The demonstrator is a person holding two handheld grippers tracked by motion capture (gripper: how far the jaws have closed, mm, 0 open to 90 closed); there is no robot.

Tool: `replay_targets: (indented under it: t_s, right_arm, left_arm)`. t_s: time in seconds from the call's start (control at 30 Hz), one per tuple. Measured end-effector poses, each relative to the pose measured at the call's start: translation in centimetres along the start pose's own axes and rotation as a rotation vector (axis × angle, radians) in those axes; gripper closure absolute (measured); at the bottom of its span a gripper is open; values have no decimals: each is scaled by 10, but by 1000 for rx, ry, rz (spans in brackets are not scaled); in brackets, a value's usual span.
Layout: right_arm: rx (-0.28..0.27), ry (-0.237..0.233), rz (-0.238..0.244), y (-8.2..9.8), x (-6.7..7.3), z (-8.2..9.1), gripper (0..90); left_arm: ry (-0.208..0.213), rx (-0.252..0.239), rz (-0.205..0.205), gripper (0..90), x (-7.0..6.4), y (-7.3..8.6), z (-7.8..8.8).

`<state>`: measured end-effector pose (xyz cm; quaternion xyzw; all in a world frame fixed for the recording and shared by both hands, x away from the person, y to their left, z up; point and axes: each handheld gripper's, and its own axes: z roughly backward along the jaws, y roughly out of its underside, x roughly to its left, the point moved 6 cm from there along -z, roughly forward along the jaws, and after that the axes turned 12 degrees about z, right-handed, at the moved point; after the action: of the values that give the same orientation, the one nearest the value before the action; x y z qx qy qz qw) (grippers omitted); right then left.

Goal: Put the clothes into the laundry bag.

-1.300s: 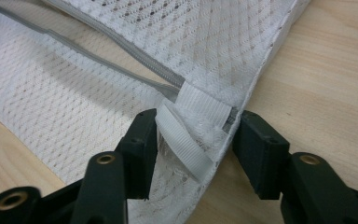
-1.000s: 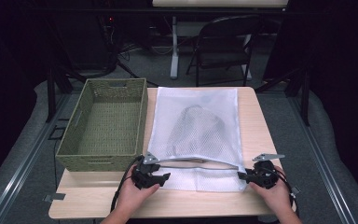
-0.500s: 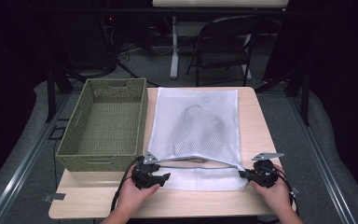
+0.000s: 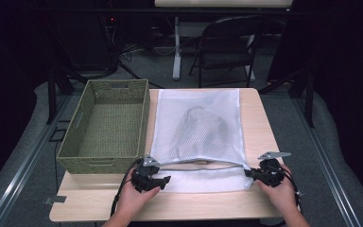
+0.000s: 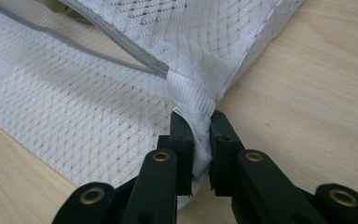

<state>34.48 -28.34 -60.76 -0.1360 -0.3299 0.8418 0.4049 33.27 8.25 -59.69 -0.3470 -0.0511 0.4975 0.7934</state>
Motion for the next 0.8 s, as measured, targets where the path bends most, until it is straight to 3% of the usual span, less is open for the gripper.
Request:
replay_targets:
  t_s: [0.33, 0.8]
  right_arm:
    - [1, 13, -9, -2, -10, 1, 820]
    - [3, 21, -7, -5, -13, -1, 820]
  left_arm:
    - [-40, -12, 44, 385, 8, 3, 6]
    - [-81, 36, 93, 366, 20, 13, 5]
